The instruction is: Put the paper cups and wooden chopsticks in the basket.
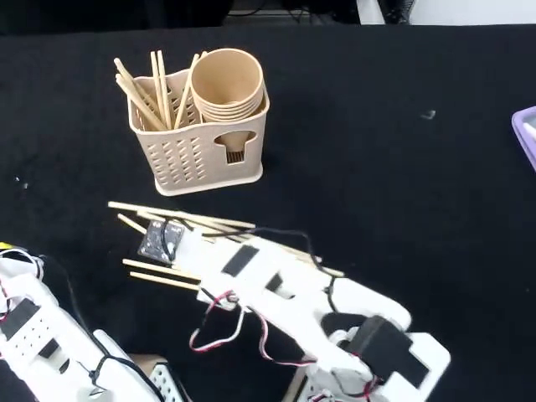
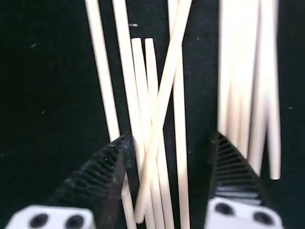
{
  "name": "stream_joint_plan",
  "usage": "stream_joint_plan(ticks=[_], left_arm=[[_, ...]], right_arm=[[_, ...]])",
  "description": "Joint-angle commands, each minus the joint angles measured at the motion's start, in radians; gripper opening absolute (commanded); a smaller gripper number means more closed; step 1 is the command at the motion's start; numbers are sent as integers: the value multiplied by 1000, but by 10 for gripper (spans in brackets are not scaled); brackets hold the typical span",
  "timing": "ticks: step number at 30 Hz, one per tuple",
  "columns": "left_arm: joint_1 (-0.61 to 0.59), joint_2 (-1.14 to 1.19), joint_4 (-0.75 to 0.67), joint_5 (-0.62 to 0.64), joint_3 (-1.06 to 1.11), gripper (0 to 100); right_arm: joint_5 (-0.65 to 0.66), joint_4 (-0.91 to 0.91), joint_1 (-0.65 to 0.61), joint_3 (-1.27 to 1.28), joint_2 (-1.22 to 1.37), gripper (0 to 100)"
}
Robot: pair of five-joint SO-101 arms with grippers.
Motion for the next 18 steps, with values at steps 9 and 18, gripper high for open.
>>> stream_joint_plan(ticks=[9, 18], left_arm=[[-2, -11, -5, 6, -68, 127], [-2, -11, -5, 6, -68, 127]], right_arm=[[-6, 32, -9, -64, -101, 11], [-6, 157, -9, -67, -392, 10]])
